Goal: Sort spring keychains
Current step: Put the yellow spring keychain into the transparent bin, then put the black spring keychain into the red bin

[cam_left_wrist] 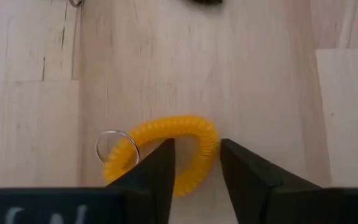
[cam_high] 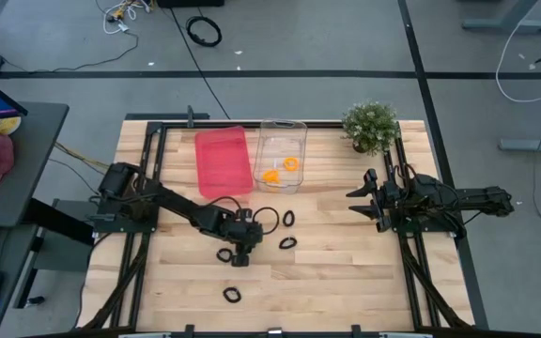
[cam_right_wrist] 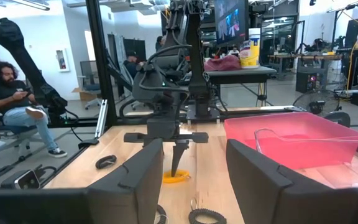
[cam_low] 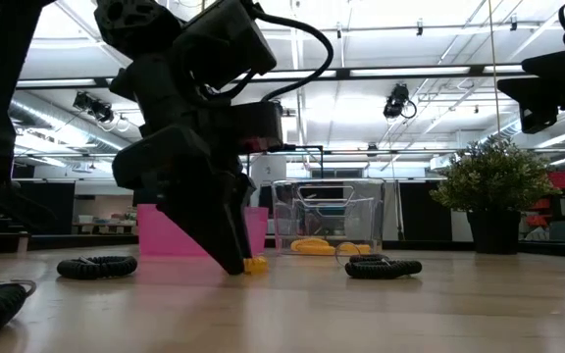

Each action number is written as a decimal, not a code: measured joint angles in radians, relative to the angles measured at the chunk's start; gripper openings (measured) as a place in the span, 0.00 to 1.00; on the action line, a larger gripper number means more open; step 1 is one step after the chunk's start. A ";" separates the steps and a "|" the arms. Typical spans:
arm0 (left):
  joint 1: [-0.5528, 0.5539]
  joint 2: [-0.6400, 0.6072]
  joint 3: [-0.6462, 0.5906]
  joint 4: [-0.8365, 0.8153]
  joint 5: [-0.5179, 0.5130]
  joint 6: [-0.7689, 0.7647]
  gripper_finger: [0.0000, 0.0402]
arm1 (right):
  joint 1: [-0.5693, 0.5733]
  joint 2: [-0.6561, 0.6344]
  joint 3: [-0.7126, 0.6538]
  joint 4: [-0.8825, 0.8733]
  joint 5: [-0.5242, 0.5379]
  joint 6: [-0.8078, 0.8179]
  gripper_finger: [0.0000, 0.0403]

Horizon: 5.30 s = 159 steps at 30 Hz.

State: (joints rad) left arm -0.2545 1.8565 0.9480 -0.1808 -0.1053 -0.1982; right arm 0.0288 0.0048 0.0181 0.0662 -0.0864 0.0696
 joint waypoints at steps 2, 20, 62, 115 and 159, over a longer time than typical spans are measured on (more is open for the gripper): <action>0.000 0.002 0.000 0.001 0.001 0.000 0.26 | 0.000 0.000 0.000 0.000 0.000 0.000 0.45; -0.006 0.014 0.171 -0.078 -0.180 0.038 0.03 | 0.000 0.000 0.000 -0.001 0.000 0.000 0.45; 0.359 0.006 0.606 -0.475 -0.368 0.233 0.34 | 0.000 0.000 0.000 0.000 0.000 0.000 0.45; -0.255 -0.086 0.355 -0.703 -0.219 -0.269 0.47 | 0.000 0.000 0.000 -0.002 0.000 0.000 0.45; -0.380 0.105 0.329 -0.437 0.024 -0.492 0.47 | 0.000 0.000 0.000 0.000 0.000 0.000 0.45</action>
State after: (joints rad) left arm -0.6343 1.9617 1.2772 -0.6181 -0.0808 -0.6905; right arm 0.0287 0.0049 0.0181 0.0662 -0.0864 0.0695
